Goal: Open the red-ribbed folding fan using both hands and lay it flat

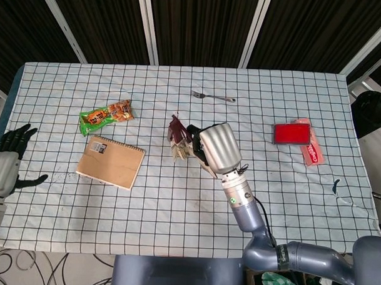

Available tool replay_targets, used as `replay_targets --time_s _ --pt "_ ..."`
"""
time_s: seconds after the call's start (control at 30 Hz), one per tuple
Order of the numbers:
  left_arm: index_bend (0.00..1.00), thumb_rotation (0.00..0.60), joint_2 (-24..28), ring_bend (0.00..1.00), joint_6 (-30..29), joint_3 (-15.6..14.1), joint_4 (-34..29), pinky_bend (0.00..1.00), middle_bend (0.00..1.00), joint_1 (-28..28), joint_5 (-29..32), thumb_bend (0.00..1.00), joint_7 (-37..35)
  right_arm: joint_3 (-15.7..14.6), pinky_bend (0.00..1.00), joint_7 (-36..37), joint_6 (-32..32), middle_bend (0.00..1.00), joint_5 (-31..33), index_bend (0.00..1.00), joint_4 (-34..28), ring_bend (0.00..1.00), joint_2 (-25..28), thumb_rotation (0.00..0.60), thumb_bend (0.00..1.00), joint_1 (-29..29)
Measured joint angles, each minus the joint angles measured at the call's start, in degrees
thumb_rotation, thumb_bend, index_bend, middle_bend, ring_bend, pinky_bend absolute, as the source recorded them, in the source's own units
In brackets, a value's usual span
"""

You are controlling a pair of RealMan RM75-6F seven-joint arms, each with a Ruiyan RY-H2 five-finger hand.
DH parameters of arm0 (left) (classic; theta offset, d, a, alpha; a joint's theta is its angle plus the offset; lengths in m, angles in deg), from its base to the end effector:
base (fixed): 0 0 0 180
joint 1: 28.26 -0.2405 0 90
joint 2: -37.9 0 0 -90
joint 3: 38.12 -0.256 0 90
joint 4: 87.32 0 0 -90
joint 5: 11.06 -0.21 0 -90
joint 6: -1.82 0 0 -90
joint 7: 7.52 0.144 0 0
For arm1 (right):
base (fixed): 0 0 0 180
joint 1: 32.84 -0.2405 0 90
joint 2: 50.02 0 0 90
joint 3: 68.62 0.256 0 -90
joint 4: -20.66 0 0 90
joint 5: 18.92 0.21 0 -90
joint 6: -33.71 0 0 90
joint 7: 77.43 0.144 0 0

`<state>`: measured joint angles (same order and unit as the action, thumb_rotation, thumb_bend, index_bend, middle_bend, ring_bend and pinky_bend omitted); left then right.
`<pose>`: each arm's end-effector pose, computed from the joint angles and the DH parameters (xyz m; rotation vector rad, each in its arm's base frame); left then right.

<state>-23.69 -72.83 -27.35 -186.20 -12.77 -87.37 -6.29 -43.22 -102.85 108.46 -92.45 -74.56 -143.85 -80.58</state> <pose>-0.2653 0.2596 0.1655 -1.3843 -0.9533 -1.0075 -0.0068 -0.3462 0.0536 1.5262 -0.6677 1.5659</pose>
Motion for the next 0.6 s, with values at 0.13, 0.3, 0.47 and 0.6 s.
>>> replay_targets --time_s 0.13,0.3,0.47,0.6 --pt "0.23 0.600 0.1 0.00 4.9 2.0 -1.9 0.00 0.00 4.8 1.9 0.11 3.7 0.3 0.88 -0.5 -0.1 0.90 0.4 0.90 -1.1 0.94 0.2 0.600 0.65 -0.4" --pt "0.24 0.600 -2.0 0.00 10.5 4.4 -1.8 0.00 0.00 11.0 5.2 0.13 7.7 1.2 0.88 -1.7 -0.4 0.90 1.1 0.90 -3.0 0.94 0.3 0.600 0.65 -1.5" --pt "0.25 0.600 -5.8 0.00 16.4 6.0 -0.5 0.00 0.00 17.1 9.7 0.14 11.2 2.4 0.88 -3.7 -1.0 0.90 1.9 0.90 -4.6 0.94 0.5 0.600 0.65 -3.1" --pt "0.26 0.600 -9.3 0.00 20.0 6.7 1.4 0.00 0.01 21.4 12.2 0.18 12.9 3.1 0.88 -4.9 -1.2 0.90 2.6 0.90 -6.0 0.94 0.4 0.600 0.65 -4.1"
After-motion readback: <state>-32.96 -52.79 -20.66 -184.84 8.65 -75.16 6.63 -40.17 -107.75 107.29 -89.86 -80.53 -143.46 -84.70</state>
